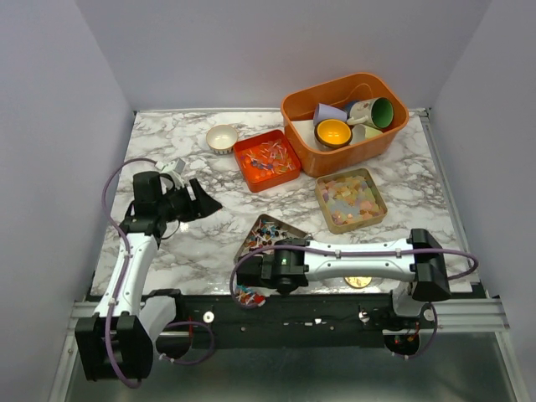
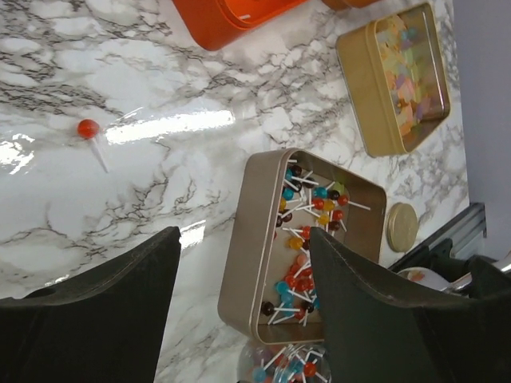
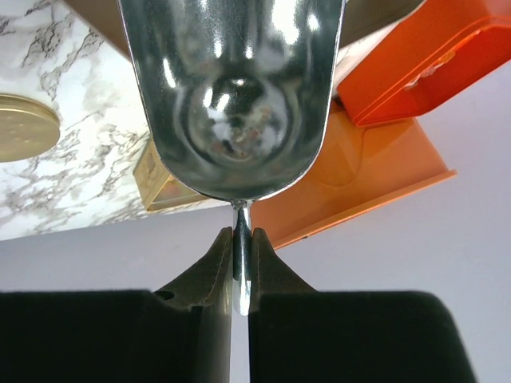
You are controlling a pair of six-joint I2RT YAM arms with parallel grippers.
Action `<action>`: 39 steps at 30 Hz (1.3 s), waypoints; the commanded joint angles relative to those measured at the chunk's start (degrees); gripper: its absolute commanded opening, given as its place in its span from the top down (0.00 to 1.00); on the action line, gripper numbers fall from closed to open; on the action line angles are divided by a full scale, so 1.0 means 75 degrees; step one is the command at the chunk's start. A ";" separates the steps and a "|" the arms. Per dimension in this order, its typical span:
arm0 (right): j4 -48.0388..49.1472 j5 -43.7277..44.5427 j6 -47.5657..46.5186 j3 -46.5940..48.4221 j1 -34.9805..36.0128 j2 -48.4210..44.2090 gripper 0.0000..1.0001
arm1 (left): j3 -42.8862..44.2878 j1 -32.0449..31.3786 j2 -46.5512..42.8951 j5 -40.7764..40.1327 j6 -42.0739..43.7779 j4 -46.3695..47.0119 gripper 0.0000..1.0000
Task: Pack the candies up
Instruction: Place the fake candies in the packing bottle, then move the packing bottle to the center of the board, then move the storage box to the center of the board.
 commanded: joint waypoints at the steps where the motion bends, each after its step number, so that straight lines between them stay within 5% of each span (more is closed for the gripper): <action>1: -0.0617 -0.0247 0.0774 -0.0094 -0.0041 -0.0878 0.99 | 0.0272 -0.0465 0.0078 0.0265 0.0663 -0.0098 0.26; 6: -0.1133 -0.1487 0.1489 -0.0011 -0.1455 -0.1933 0.99 | 0.0669 -0.1283 0.0359 0.1130 0.1715 -0.0435 0.26; 11: -0.0911 -0.2005 0.1209 -0.0093 -0.3891 -0.3023 0.99 | 0.2333 -0.2514 0.1062 0.1754 0.5755 -0.3210 0.27; 15: -0.0700 -0.2379 0.1359 -0.0351 -0.4821 -0.3493 0.99 | 0.2710 -0.3521 0.1484 0.0748 0.9723 -0.5600 0.27; 21: -0.0348 -0.2288 0.1408 -0.0539 -0.5501 -0.3681 0.99 | 0.2031 -0.4330 0.1345 -0.0532 1.2310 -0.6379 0.25; 39: -0.0219 -0.2323 0.1408 -0.0070 -0.6556 -0.3224 0.99 | 0.0940 -0.7308 0.1941 -0.1563 0.9887 -0.2537 0.29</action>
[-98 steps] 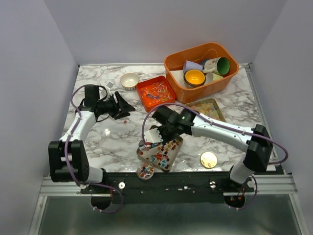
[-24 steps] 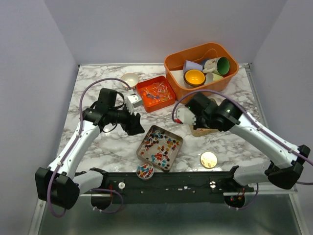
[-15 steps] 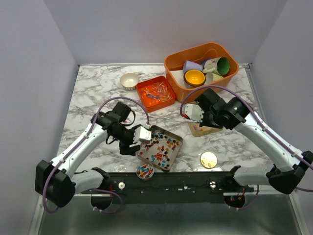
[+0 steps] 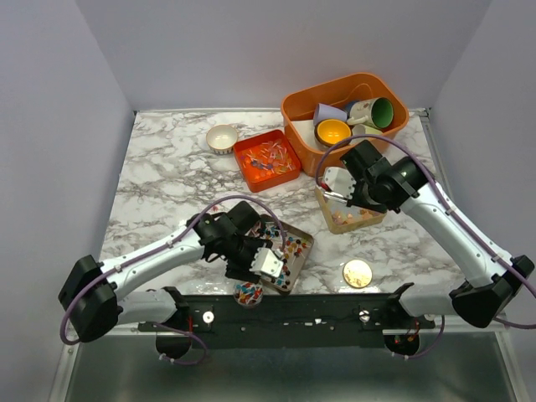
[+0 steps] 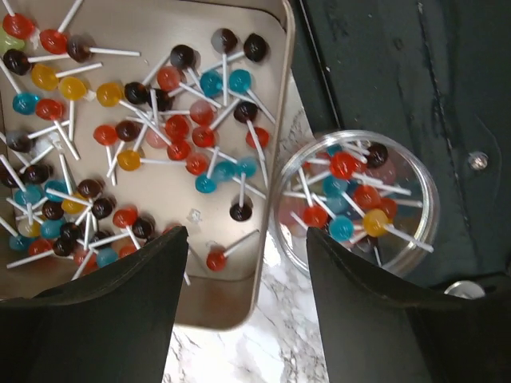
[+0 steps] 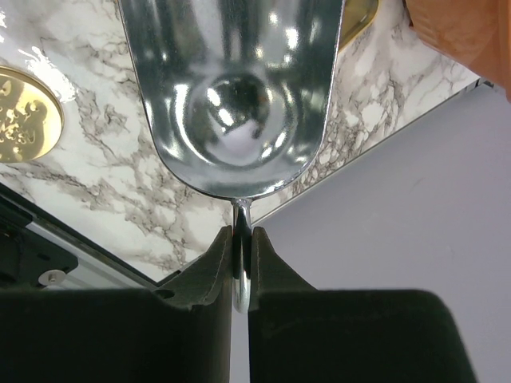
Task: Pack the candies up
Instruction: Move the storage box to the center of the board.
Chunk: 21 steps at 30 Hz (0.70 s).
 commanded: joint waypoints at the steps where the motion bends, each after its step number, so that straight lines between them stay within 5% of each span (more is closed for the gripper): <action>1: -0.0120 -0.0111 0.0123 0.0312 -0.0142 0.0104 0.99 | -0.0016 -0.0294 0.0429 -0.0493 -0.0468 0.1028 0.31; 21: -0.0120 -0.0099 0.0123 0.0359 -0.0400 0.0280 0.99 | -0.0003 -0.0599 0.1004 -0.0188 -0.0631 0.1272 0.66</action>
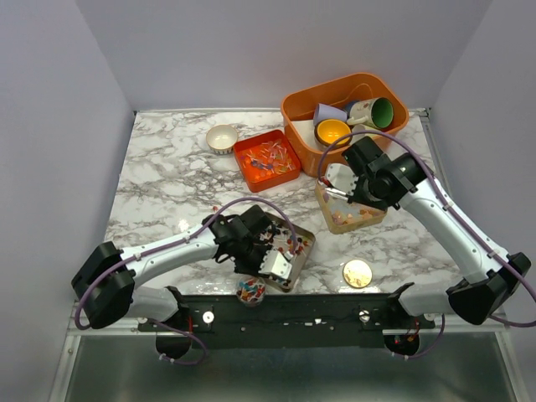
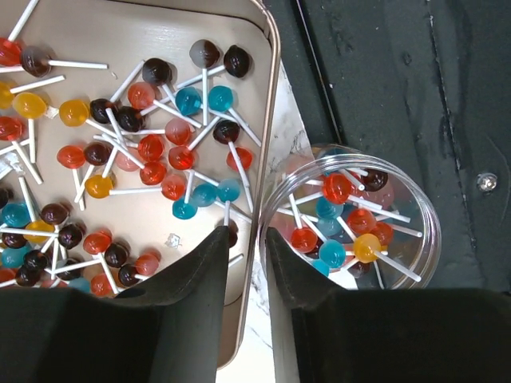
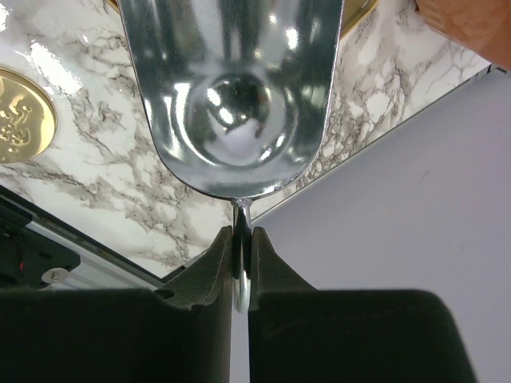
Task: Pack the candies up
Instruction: Move the storage box to the center of the board.
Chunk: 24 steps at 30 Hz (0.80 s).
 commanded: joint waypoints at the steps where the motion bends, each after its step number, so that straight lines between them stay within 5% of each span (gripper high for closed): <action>1: -0.0120 -0.0075 0.0114 0.0248 -0.0062 0.0096 0.99 | -0.0015 -0.0042 0.0095 -0.0136 -0.0319 0.0650 0.66; 9: -0.0179 -0.0087 0.0126 0.0424 -0.0062 0.0249 0.99 | 0.0031 -0.0019 0.0376 -0.1145 -0.0940 0.1657 0.73; 24: -0.0144 -0.0028 0.0102 -0.0080 -0.0180 0.0026 0.99 | 0.0231 -0.0019 -0.0210 -0.0934 -0.1457 0.1786 0.83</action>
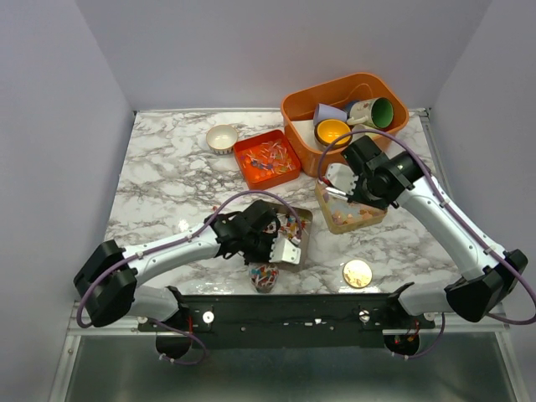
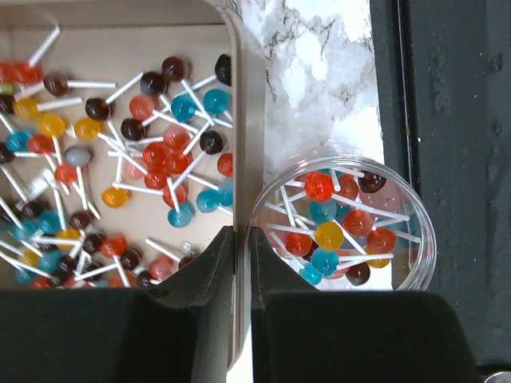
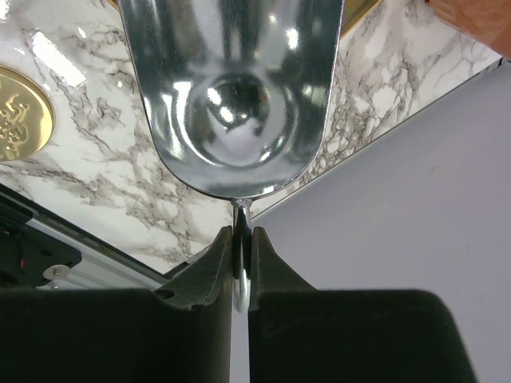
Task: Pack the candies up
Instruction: Move the storage box to the center of the board.
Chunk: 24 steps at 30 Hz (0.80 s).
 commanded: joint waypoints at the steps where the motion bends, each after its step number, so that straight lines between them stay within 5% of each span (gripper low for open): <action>1: -0.0144 -0.0031 0.0102 -0.0031 -0.0069 -0.0096 0.99 | 0.0088 0.0005 -0.0332 -0.0243 -0.0212 0.0552 0.83; 13: 0.0020 -0.0077 0.0020 -0.0814 -0.0291 -0.0283 0.99 | 0.0287 0.0134 0.0746 -0.1204 -0.0950 0.1701 0.82; 19: 0.0149 -0.0909 0.0570 -0.1576 -0.1216 -0.0775 0.99 | 0.0627 0.0145 0.0676 -0.1264 -0.1150 0.1479 0.54; 24: 0.0920 -0.1156 0.0676 -0.2795 -0.2176 -0.1244 0.99 | 0.0627 0.0145 0.0231 -0.0983 -0.1139 0.1140 0.46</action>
